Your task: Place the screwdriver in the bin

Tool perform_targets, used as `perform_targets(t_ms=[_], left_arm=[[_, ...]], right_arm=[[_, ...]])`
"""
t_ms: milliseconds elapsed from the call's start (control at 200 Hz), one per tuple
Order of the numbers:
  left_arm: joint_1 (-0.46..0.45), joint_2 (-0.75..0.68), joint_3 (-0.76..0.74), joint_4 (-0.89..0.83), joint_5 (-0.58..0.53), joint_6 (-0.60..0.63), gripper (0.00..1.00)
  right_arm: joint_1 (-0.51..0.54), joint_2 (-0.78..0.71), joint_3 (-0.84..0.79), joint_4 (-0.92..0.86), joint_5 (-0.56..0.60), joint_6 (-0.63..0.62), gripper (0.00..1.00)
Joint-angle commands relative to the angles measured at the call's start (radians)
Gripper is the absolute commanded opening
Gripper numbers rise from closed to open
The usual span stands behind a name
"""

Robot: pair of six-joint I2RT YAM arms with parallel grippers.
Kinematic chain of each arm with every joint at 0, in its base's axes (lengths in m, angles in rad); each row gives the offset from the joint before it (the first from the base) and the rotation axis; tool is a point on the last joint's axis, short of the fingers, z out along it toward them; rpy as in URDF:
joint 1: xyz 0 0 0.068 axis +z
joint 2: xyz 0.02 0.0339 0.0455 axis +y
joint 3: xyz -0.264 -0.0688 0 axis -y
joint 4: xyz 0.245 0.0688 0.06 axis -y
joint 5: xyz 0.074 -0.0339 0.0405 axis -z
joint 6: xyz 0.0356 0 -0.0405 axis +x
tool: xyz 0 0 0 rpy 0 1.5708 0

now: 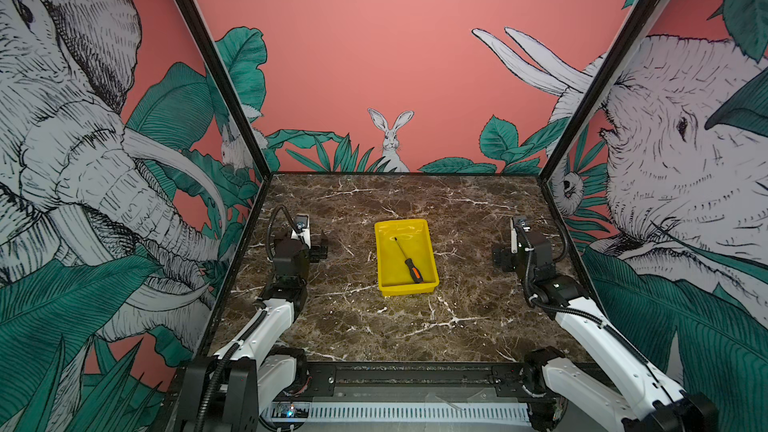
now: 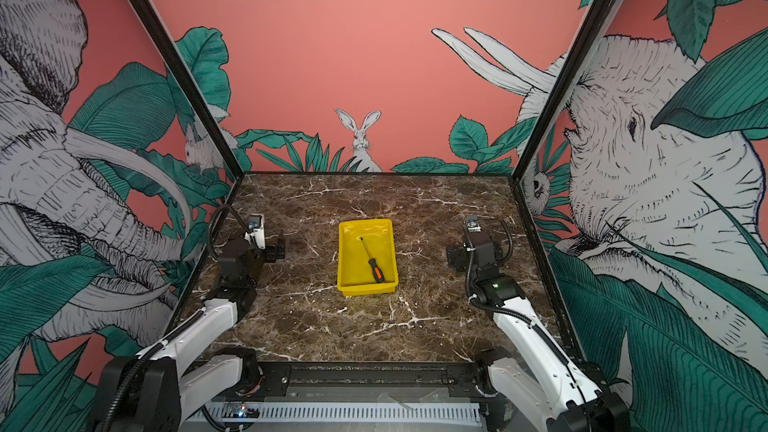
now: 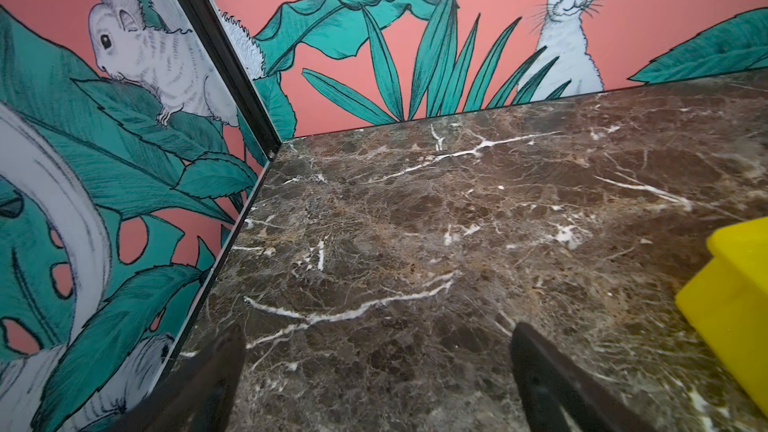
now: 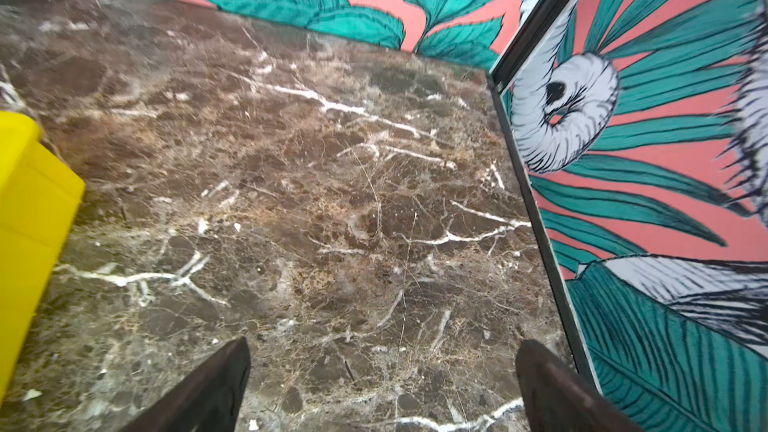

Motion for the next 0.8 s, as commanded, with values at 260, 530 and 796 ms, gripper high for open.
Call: perform_targets(t_ms=[260,530,796], left_arm=[[0.041,0.069,-0.076,0.178,-0.006,-0.006,1.00],[0.044,0.202,-0.080,0.310,0.013,-0.019,1.00],[0.044,0.295,-0.090,0.437,0.037,-0.037,1.00]], right_arm=[[-0.104,0.245,-0.080,0.427,-0.186,-0.150,0.99],[-0.124,0.324,-0.206,0.719,-0.125,-0.177,0.99],[-0.130,0.370,-0.262,0.913,-0.166,-0.199,0.99]])
